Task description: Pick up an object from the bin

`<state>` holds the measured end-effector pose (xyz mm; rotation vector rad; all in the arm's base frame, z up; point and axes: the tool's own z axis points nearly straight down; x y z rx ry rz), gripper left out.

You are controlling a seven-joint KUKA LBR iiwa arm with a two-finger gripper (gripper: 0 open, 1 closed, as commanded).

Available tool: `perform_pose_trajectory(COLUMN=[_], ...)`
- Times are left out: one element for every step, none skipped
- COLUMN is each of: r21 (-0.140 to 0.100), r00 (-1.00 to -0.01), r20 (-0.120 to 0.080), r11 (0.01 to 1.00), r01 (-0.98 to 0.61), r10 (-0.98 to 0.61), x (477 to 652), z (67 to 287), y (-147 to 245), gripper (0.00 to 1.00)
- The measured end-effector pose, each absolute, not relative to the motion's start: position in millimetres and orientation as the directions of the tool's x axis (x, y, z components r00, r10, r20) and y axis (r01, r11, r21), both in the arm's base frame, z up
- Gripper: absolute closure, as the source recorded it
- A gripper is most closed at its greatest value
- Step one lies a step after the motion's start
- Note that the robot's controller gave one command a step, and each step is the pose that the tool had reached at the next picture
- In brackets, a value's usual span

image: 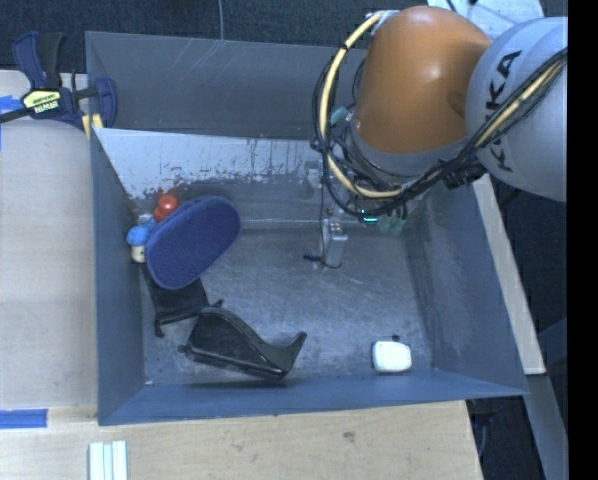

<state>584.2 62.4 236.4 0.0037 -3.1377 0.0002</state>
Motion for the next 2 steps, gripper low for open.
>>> perform_pose_trajectory(r21=[0.001,0.0], r00=[-0.996,-0.998], r20=[0.005,-0.013], r11=[0.996,0.998], r01=[-0.09,-0.067], r10=[-0.09,-0.067], x=[577.4,553.1], z=[123,92], y=[121,176], gripper=[0.0,0.0])
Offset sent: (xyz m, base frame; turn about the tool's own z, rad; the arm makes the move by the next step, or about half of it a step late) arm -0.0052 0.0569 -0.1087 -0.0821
